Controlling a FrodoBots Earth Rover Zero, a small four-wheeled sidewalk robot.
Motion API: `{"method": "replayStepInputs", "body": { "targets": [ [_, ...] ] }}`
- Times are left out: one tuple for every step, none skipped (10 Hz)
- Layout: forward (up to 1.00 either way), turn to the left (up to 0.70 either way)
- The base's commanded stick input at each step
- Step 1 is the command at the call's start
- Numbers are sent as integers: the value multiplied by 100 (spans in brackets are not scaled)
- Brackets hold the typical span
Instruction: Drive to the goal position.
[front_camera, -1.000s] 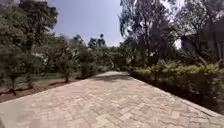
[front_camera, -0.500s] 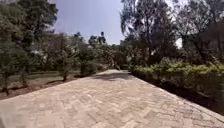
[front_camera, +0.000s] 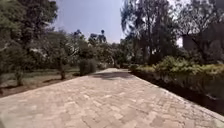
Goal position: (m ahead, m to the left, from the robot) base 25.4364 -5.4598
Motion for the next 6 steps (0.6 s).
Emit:
{"method": "replayStepInputs", "body": {
  "targets": [
    [50,0],
    [50,0],
    [50,0],
    [50,0],
    [50,0],
    [50,0]
  ]
}}
